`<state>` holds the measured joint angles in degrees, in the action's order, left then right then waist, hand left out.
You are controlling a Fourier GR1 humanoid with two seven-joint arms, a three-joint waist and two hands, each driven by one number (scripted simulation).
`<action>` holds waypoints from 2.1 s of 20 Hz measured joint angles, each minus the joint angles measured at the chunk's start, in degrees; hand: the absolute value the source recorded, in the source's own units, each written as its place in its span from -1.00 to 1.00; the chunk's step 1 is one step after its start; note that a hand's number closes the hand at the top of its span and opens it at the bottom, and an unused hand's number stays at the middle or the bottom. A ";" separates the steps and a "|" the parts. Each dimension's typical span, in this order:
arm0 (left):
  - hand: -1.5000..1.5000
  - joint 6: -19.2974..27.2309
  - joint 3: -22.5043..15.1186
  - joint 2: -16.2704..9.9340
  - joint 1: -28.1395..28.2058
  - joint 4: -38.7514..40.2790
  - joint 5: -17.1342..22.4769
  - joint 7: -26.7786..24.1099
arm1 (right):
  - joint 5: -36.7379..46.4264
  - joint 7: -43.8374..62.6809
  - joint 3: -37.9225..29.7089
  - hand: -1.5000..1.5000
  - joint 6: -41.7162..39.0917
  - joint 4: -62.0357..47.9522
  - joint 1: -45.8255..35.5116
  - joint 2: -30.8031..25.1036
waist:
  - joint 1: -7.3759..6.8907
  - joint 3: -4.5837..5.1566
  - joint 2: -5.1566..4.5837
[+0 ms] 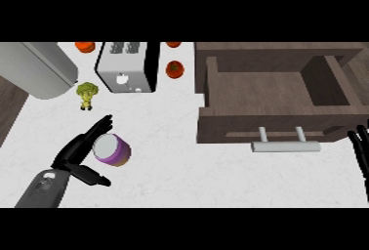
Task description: Pick up the can, place it into the drawer and close the drawer
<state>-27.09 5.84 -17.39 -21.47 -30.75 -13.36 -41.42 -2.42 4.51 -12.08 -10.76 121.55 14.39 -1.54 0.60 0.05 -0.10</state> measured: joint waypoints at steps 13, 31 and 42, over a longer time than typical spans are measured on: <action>-1.00 1.18 -0.34 2.31 -5.45 5.47 0.10 -0.07 | -0.95 -1.50 -0.80 -1.00 -0.78 -0.34 1.30 0.35 | 0.07 -0.02 0.00; 1.00 -1.48 -2.44 6.65 -6.27 1.89 1.83 2.27 | -2.75 1.55 -1.66 -1.00 -1.24 3.84 2.58 0.87 | -0.28 -0.08 0.17; 1.00 7.30 5.68 8.93 -1.81 -7.52 10.69 9.12 | -3.84 1.94 -3.30 -1.00 -1.47 4.07 2.24 0.71 | -1.26 -0.10 0.32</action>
<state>-19.80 11.52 -8.46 -23.28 -38.27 -2.67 -32.30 -6.26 6.45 -15.38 -12.23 125.62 16.63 -0.83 -0.66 -0.05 0.22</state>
